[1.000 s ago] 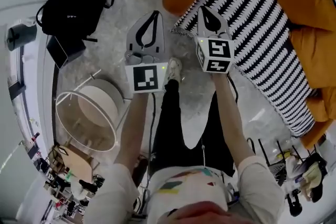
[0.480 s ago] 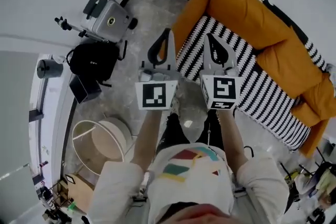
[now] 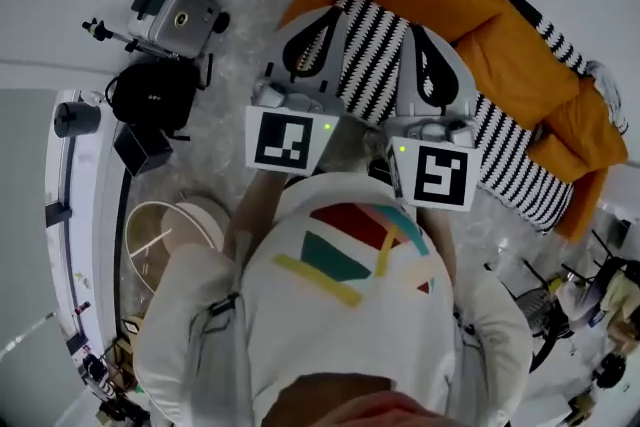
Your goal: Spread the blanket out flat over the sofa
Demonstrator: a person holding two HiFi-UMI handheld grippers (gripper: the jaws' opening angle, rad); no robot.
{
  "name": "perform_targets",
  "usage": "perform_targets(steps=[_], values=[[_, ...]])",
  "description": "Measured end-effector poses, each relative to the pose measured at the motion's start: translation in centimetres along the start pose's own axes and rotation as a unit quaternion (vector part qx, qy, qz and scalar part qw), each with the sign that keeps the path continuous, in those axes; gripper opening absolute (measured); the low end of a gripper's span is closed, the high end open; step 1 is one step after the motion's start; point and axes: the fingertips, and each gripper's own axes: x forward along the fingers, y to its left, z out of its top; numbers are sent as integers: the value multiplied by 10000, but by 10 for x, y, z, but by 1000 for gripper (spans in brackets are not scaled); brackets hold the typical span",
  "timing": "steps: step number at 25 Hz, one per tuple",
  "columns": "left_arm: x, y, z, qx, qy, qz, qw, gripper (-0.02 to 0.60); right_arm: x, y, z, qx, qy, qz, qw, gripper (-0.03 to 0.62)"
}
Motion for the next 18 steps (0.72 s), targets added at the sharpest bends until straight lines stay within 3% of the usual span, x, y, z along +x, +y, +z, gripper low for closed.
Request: perform_targets(steps=[8,18], values=[[9,-49,25,-36,-409,-341,9986,15,-56,-53,8,-274,-289,-641,9972,3],[28,-60,34,-22,-518,-259,9983,15,-61,-90,0,-175,-309,-801,9962,3]])
